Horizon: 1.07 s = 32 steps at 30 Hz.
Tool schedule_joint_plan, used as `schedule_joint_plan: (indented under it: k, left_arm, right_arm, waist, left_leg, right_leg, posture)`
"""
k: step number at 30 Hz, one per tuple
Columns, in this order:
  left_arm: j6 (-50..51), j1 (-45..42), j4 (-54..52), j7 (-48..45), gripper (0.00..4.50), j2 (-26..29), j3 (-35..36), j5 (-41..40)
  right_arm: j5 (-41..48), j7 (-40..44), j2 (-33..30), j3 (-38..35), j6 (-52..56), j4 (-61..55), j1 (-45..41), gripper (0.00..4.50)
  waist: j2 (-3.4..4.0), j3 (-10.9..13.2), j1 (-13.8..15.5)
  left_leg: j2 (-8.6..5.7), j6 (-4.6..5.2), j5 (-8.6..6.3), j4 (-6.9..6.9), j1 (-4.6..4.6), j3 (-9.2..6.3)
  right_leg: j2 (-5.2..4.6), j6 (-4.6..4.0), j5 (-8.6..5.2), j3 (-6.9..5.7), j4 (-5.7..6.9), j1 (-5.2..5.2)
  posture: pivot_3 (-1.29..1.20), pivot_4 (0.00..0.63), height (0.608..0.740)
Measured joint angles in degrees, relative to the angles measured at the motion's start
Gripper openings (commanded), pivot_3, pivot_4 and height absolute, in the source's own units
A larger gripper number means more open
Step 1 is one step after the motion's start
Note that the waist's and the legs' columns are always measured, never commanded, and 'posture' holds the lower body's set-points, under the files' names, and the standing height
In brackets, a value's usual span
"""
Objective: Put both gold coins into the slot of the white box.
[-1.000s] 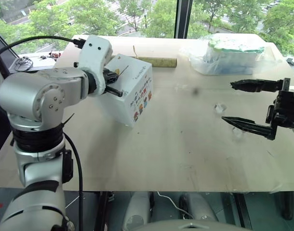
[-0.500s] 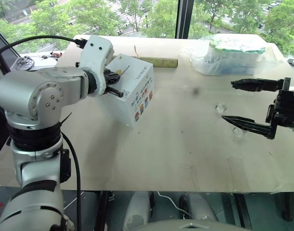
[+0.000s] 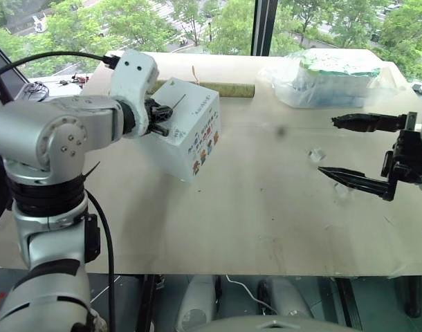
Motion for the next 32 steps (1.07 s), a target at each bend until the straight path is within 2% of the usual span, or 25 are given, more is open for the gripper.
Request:
schedule_joint_plan:
  k: [7,11,13,16,18,21,26,29,32]
  left_arm:
    - [-1.1,0.1,-3.7,-3.7,2.05,-4.4,0.9,-1.2]
    - [-14.8,6.3,-11.6,-10.9,2.05,-12.0,5.4,-5.8]
    - [-22.0,12.4,-14.5,-15.1,2.05,-13.3,5.4,-6.9]
    - [-28.9,19.8,-16.7,-22.1,2.05,-11.6,4.4,-7.6]
    - [-38.4,30.6,-18.7,-30.5,2.05,-7.5,2.1,-5.2]
    - [-45.6,38.0,-18.1,-35.7,2.05,-5.2,0.4,-2.0]
    - [-51.6,47.2,-16.4,-39.8,2.05,-4.4,2.2,-1.8]
    - [-56.4,56.5,-14.6,-43.8,2.05,-1.2,4.4,0.3]
    - [-58.5,58.1,-12.9,-45.5,2.05,-1.0,4.7,0.9]
  right_arm:
    - [0.0,-0.4,0.0,0.0,0.1,0.0,0.0,4.49]
    - [-0.3,-2.9,1.8,0.3,0.1,-0.7,0.7,4.49]
    - [-1.4,-4.2,3.4,0.3,0.0,-1.0,3.3,4.49]
    - [-3.2,-5.3,4.8,-0.3,-0.1,-1.2,7.8,4.49]
    - [-5.8,-5.2,7.3,-3.9,-0.6,-1.6,15.8,4.49]
    - [-9.4,-4.3,9.7,-8.2,-2.4,-2.2,24.1,4.49]
    - [-15.9,-1.3,14.0,-14.6,-6.1,-1.9,37.8,4.49]
    - [-19.6,1.4,17.8,-19.1,-9.9,-0.4,46.1,4.49]
    - [-21.4,2.9,18.6,-20.1,-11.9,1.7,47.4,4.49]
  waist:
    - [-0.06,0.0,0.1]
    - [-0.05,0.0,-0.1]
    - [-0.04,0.0,-0.3]
    - [-0.02,0.0,-0.2]
    - [0.01,0.0,-0.1]
    - [0.04,0.0,0.4]
    - [0.09,-0.1,0.1]
    - [0.30,-0.3,-0.3]
    - [0.33,-0.3,-0.1]
  left_leg:
    - [-0.02,0.00,0.00,0.08,-0.10,-0.03]
    - [0.01,-0.01,0.00,0.06,-0.06,0.00]
    - [0.02,-0.02,0.01,0.02,-0.05,0.00]
    - [0.02,-0.02,0.01,-0.01,-0.06,0.00]
    - [0.01,-0.01,0.00,-0.02,0.02,0.02]
    - [-0.01,0.02,-0.01,-0.01,0.01,-0.06]
    - [0.03,0.28,-0.17,0.02,0.13,-0.11]
    - [0.05,0.28,-0.18,-0.12,0.32,-0.03]
    - [0.09,0.29,-0.17,-0.13,0.34,-0.05]
  right_leg:
    - [-0.01,0.00,0.00,-0.06,-0.02,0.02]
    - [-0.06,-0.01,0.00,-0.03,-0.07,0.04]
    - [-0.03,-0.01,0.00,0.00,-0.07,0.02]
    - [0.00,-0.01,0.00,-0.01,-0.08,0.00]
    - [-0.02,-0.02,0.00,-0.01,-0.23,0.15]
    - [0.00,-0.02,0.00,-0.14,-0.36,0.27]
    - [-0.04,-0.02,0.00,-0.16,-0.41,0.43]
    - [-0.01,-0.05,-0.02,-0.06,-0.41,0.48]
    - [-0.01,-0.09,-0.04,-0.09,-0.41,0.48]
  posture:
    - [0.00,0.150,0.740]
    - [0.00,0.150,0.740]
    - [0.00,0.150,0.740]
    - [0.00,0.150,0.740]
    - [0.00,0.150,0.740]
    - [0.00,0.150,0.740]
    - [0.00,0.150,0.740]
    - [0.00,0.150,0.740]
    - [0.00,0.150,0.740]
